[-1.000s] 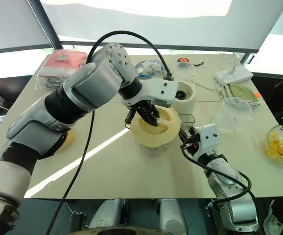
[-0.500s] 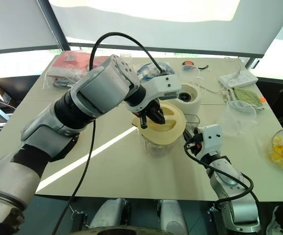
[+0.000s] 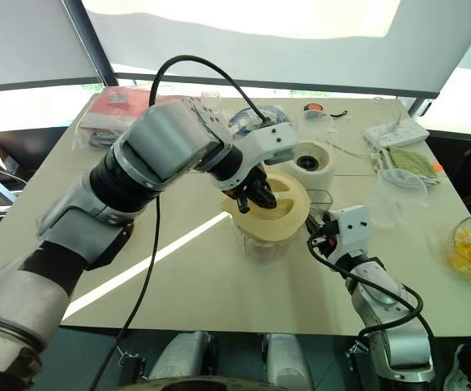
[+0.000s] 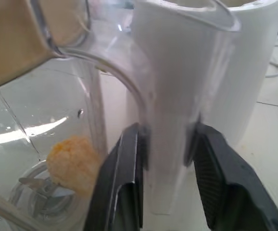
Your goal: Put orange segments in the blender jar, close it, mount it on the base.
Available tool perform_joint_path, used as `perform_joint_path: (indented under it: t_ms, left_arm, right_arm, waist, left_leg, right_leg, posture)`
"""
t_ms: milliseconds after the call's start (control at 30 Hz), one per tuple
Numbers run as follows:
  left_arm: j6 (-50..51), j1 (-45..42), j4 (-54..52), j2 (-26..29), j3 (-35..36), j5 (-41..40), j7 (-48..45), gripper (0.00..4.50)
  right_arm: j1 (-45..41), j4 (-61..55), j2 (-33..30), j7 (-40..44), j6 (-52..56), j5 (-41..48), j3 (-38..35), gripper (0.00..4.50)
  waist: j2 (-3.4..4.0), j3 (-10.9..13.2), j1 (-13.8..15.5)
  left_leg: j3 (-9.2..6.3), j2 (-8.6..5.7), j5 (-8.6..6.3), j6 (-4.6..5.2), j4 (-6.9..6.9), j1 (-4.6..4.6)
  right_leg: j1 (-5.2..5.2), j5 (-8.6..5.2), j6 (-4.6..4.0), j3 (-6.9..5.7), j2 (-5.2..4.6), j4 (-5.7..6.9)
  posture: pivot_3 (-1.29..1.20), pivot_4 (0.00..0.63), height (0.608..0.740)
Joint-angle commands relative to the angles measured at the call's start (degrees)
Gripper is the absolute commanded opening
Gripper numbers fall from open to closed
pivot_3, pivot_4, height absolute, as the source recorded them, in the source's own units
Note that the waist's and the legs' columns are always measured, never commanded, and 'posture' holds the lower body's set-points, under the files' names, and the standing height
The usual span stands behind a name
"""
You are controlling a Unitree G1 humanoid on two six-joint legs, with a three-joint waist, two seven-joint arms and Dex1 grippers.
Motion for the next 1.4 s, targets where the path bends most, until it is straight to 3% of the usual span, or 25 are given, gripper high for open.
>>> perform_joint_path:
  t_ms: [33, 67, 200, 233, 467, 633, 700, 800, 900, 967, 1067, 1167, 1267, 1400]
  left_arm:
    - [-3.0, 0.2, -0.6, 3.2, -3.5, -3.5, -2.7, 3.25]
    - [-4.9, -1.1, -1.3, 4.5, -2.8, -4.2, -4.1, 3.70]
    - [-9.7, -9.3, 1.0, 8.3, 3.3, -7.4, -9.6, 3.70]
    - [-15.3, -9.5, 3.5, 8.7, 2.1, -4.4, -8.5, 3.70]
    - [-31.8, -8.5, 20.2, 5.1, 3.0, 0.7, -7.6, 3.70]
    - [-46.9, -4.5, 34.2, 0.5, 6.8, 6.4, 1.4, 3.70]
    - [-56.2, -1.2, 43.6, -1.5, 10.2, 7.9, 8.1, 3.70]
    - [-70.0, 4.0, 49.3, -2.6, 14.3, 9.2, 12.5, 3.70]
    - [-56.6, 9.9, 23.3, 13.3, 20.5, 4.2, 2.6, 3.70]
    - [-54.5, 16.1, 16.3, 16.8, 21.3, 4.6, 3.6, 3.70]
    - [-53.3, 25.2, 7.9, 16.9, 26.0, 1.1, 5.7, 3.70]
    - [-54.1, 31.1, 2.2, 16.1, 29.0, -0.1, 6.9, 3.70]
    - [-55.1, 36.1, -2.0, 14.6, 29.7, 0.0, 9.3, 3.70]
    - [-56.0, 41.5, -5.9, 11.9, 30.6, -1.3, 11.5, 3.70]
  right_arm:
    - [-1.0, -2.1, -0.4, 0.9, -2.0, -0.5, -0.1, 0.90]
    - [-1.1, -2.0, -0.5, 1.1, -1.9, -0.5, -0.2, 0.90]
    - [-1.4, -1.1, -1.4, 2.4, -1.8, -0.1, -1.3, 0.90]
    - [-1.2, -0.9, -1.5, 2.6, -2.0, -0.1, -1.5, 0.90]
    - [-0.5, -0.1, -1.4, 3.6, -2.1, -0.1, -1.8, 0.90]
    - [-0.9, -0.6, -1.7, 3.0, -2.0, -0.2, -3.2, 0.90]
    - [-1.4, -2.5, -2.1, 2.3, -1.3, 0.3, -5.1, 0.90]
    - [-1.5, -6.4, -2.4, 1.5, 1.0, 2.0, -7.7, 0.90]
    - [-2.7, -12.8, -3.8, 0.3, 6.2, 6.4, -13.0, 0.90]
    - [-4.3, -17.6, -5.0, -0.6, 10.6, 12.1, -17.7, 0.90]
    - [-7.0, -22.8, -7.3, -3.1, 16.4, 23.9, -25.2, 0.90]
    - [-9.9, -24.3, -12.2, -6.3, 19.9, 36.7, -31.6, 0.90]
    - [-14.3, -21.2, -21.5, -10.1, 21.5, 48.9, -37.7, 0.90]
    - [-20.9, -13.7, -33.3, -14.0, 22.8, 56.8, -40.4, 0.90]
  waist:
    - [0.04, 0.0, -0.2]
    - [0.03, 0.1, -0.3]
    - [0.07, 0.3, -1.0]
    - [0.03, 0.3, -1.0]
    - [0.01, 0.4, -1.0]
    - [-0.07, 0.4, -1.0]
    - [-0.06, 0.4, -1.0]
    - [-0.04, 0.5, -1.0]
    - [-0.13, 1.0, -1.8]
    - [-0.12, 1.0, -2.2]
    - [0.34, 0.8, -0.6]
    - [0.11, 1.0, 0.5]
    - [-0.10, 1.1, 0.3]
    - [-0.15, 1.1, 0.2]
  left_leg:
    - [0.02, 0.00, 0.00, 0.00, -0.03, 0.00]
    - [0.06, 0.00, 0.00, 0.00, -0.08, -0.04]
    - [0.13, -0.01, 0.02, -0.02, -0.06, -0.77]
    - [0.15, -0.03, 0.08, -0.12, -0.03, -1.10]
    - [0.29, -0.21, 0.09, -0.13, -0.05, -1.29]
    - [0.33, -0.19, 0.09, -0.13, -0.03, -1.33]
    - [0.33, -0.18, 0.09, -0.13, -0.02, -1.33]
    - [0.33, -0.18, 0.09, -0.13, -0.02, -1.28]
    - [0.35, -0.09, 0.12, -0.18, -0.01, -1.58]
    - [0.35, 0.01, 0.38, -0.62, -0.01, -2.45]
    - [0.32, -0.02, 0.61, -1.04, -0.06, -2.60]
    - [0.19, -0.11, 0.44, -0.72, 0.04, -2.19]
    - [0.02, -0.06, 0.48, -0.59, 0.09, -1.87]
    - [0.24, -0.12, 0.62, -0.36, 0.17, -1.67]
  right_leg:
    - [-0.03, 0.00, 0.00, 0.02, 0.00, 0.00]
    - [-0.10, 0.01, -0.01, 0.07, 0.00, 0.01]
    - [-0.87, 0.18, -0.24, 0.13, 0.04, 0.22]
    - [-1.25, 0.27, -0.11, 0.15, 0.05, 0.33]
    - [-1.69, 0.25, 0.05, 0.30, 0.07, 0.68]
    - [-1.71, 0.26, 0.06, 0.35, 0.04, 0.67]
    - [-1.72, 0.26, 0.07, 0.35, 0.03, 0.69]
    - [-1.72, 0.27, 0.08, 0.35, 0.02, 0.75]
    - [-2.11, 0.30, 0.05, 0.42, 0.04, 0.94]
    - [-3.19, 0.43, -0.12, 0.53, 0.14, 1.38]
    - [-3.47, 0.40, -0.15, 0.54, 0.07, 1.62]
    - [-2.83, 0.41, -0.13, 0.45, -0.02, 1.36]
    - [-2.21, 0.50, -0.27, 0.28, 0.07, 0.88]
    - [-1.89, 0.69, -0.34, 0.44, -0.02, 0.67]
  posture:
    - [0.00, 0.150, 0.740]
    - [0.00, 0.150, 0.740]
    - [0.00, 0.150, 0.740]
    - [0.00, 0.150, 0.740]
    - [0.00, 0.150, 0.740]
    - [0.00, 0.150, 0.740]
    - [0.00, 0.150, 0.740]
    - [0.00, 0.150, 0.740]
    - [0.00, 0.150, 0.740]
    - [0.00, 0.150, 0.740]
    - [0.00, 0.150, 0.740]
    - [0.00, 0.150, 0.740]
    - [0.00, 0.150, 0.740]
    - [0.00, 0.150, 0.740]
